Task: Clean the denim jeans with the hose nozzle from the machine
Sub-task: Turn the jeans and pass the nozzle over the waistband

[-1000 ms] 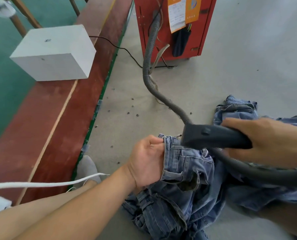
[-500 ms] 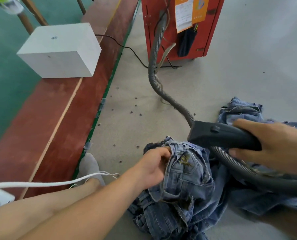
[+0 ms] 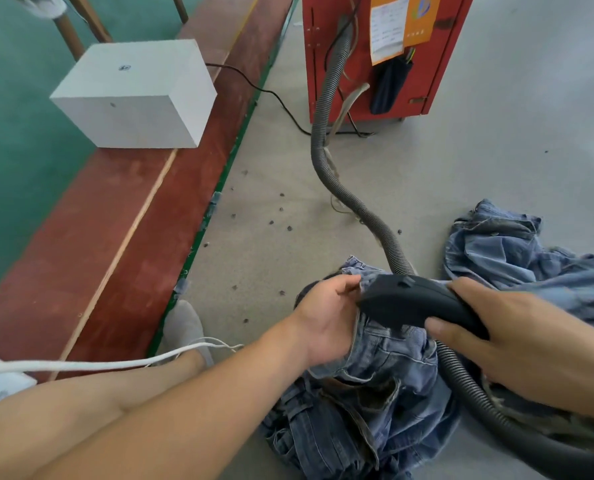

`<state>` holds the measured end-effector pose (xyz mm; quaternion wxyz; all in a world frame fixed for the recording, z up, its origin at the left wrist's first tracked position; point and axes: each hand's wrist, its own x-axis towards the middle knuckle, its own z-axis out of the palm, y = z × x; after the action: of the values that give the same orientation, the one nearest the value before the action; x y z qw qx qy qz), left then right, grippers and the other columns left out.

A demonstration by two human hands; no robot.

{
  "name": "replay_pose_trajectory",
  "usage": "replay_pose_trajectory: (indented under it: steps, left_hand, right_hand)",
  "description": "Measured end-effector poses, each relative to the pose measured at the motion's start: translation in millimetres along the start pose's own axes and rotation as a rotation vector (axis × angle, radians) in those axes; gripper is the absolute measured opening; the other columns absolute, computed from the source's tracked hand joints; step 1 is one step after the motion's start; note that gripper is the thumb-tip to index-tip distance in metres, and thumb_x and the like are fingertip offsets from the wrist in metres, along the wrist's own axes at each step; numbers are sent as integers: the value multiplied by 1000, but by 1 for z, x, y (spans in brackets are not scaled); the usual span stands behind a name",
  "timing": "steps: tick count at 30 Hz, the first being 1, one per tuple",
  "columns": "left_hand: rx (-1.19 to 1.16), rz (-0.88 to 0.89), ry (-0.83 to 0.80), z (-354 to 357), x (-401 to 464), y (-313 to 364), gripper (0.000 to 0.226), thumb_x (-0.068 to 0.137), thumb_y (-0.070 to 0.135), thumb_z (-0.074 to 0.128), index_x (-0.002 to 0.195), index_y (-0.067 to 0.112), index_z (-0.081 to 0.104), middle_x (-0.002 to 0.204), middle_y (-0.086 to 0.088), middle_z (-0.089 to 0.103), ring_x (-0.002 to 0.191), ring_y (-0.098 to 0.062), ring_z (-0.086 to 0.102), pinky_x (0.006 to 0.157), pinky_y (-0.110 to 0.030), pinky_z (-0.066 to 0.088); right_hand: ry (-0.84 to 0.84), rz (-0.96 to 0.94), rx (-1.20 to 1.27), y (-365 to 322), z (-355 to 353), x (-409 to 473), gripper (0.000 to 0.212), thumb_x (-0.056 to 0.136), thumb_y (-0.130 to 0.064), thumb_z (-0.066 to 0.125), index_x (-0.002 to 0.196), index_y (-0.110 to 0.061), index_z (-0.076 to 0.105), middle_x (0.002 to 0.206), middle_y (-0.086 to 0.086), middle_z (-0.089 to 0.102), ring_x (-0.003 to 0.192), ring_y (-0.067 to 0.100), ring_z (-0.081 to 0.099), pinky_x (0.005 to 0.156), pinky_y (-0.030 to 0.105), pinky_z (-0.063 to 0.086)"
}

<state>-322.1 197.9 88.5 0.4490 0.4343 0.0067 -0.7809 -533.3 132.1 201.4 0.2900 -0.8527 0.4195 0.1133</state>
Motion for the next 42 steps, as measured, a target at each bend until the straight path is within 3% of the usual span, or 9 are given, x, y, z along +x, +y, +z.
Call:
replay_pose_trajectory:
  steps: [2,7,12,20,23,29,34,39,42]
  left_hand:
    - [-7,-14,-44,-1,0,-9,47,102,28,38,139,7,58,108,-14,69,99,-28,66,98,-42,48]
    - [73,84,-182,-1,0,-23,43,109,11,35,148,16,52,140,-21,62,129,-39,58,112,-55,46]
    - [525,286,-54,-7,2,-24,55,99,-16,42,140,16,59,119,0,71,112,-14,61,109,-33,41]
    - [1072,348,231,-20,11,-27,66,96,-15,40,151,20,53,140,2,65,134,-14,55,121,-34,35]
    - [1303,516,247,-15,9,-28,67,92,-13,43,146,23,59,147,6,59,139,-11,48,115,-22,34]
    - [1599,731,274,-18,15,-43,53,95,-10,50,142,11,60,114,-2,61,114,-29,58,87,-28,45]
    - [1686,813,315,-21,15,-38,28,95,-5,48,113,-1,69,100,-11,56,96,-30,52,76,-44,48]
    - [1372,673,314,-19,16,-46,34,92,6,48,114,5,73,89,7,58,87,-10,48,78,-14,43]
    - [602,217,415,-17,18,-29,19,77,33,57,75,15,65,74,-3,51,72,-20,47,74,-36,40]
  right_hand:
    - [52,47,15,-8,11,10,40,85,-77,36,90,-38,44,68,-7,65,63,-3,62,46,21,41]
    - [169,222,124,10,-14,25,39,93,-66,46,87,-27,47,59,2,63,54,21,65,53,33,47]
    - [-71,239,269,8,-9,9,40,93,-62,53,90,-22,52,51,5,66,37,23,62,38,25,46]
    - [73,275,296,17,-9,25,35,102,-48,54,90,-16,49,49,8,65,39,28,62,38,29,46]
    - [-17,236,184,7,2,18,33,101,-52,55,91,-21,49,53,4,65,36,12,59,41,25,43]
    - [80,345,406,12,9,39,34,105,-41,56,95,-10,48,56,12,65,40,26,62,44,37,53]
    - [-62,295,305,10,19,21,34,99,-49,57,93,-16,50,54,5,66,41,22,63,40,33,51]
    - [126,363,444,23,21,48,34,103,-42,57,95,-10,50,53,8,65,42,26,61,43,40,54]
    - [180,379,520,39,14,42,33,102,-43,58,96,-13,49,47,8,63,37,30,61,37,36,51]
